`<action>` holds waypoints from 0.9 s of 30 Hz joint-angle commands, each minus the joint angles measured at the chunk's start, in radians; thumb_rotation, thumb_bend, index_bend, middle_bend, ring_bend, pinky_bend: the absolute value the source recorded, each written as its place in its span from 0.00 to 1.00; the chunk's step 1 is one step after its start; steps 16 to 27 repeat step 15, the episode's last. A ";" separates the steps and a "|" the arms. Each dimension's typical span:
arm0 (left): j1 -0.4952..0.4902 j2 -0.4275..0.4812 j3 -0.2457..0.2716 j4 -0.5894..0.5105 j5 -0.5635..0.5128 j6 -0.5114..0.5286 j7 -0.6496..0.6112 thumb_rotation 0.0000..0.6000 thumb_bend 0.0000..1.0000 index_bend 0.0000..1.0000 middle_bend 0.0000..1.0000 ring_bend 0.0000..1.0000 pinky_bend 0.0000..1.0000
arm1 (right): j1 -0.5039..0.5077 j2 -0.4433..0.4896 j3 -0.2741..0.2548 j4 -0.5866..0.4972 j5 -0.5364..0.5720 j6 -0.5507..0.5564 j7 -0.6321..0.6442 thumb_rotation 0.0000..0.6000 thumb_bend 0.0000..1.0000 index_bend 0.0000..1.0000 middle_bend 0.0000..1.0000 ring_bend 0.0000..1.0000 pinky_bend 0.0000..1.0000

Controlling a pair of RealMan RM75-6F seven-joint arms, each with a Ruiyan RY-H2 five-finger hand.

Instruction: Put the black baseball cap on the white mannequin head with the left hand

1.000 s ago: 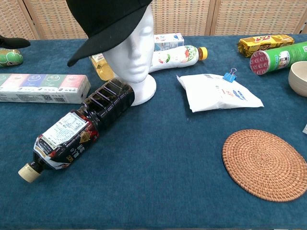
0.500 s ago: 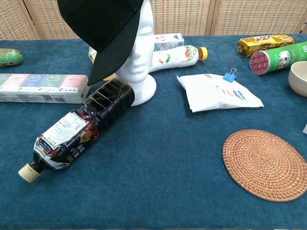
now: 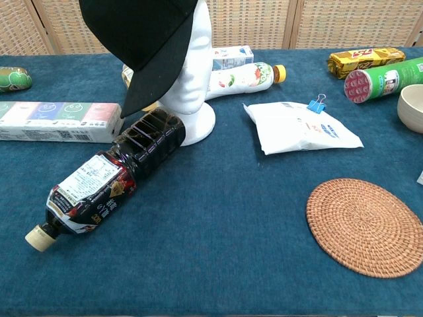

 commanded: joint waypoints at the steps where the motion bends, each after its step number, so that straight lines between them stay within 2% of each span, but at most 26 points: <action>1: 0.027 -0.009 -0.003 0.031 -0.022 0.005 -0.043 1.00 0.18 0.41 0.24 0.18 0.44 | 0.006 -0.011 0.006 0.000 0.014 -0.003 -0.046 1.00 0.08 0.40 0.42 0.44 0.51; 8: 0.046 -0.020 0.000 0.083 -0.012 -0.017 -0.126 1.00 0.18 0.45 0.28 0.21 0.44 | 0.013 -0.012 0.010 -0.015 0.026 -0.012 -0.080 1.00 0.08 0.40 0.42 0.44 0.51; 27: 0.052 -0.028 -0.012 0.096 0.001 -0.017 -0.131 1.00 0.18 0.45 0.28 0.21 0.44 | 0.015 -0.009 0.010 -0.023 0.027 -0.011 -0.085 1.00 0.08 0.40 0.42 0.44 0.51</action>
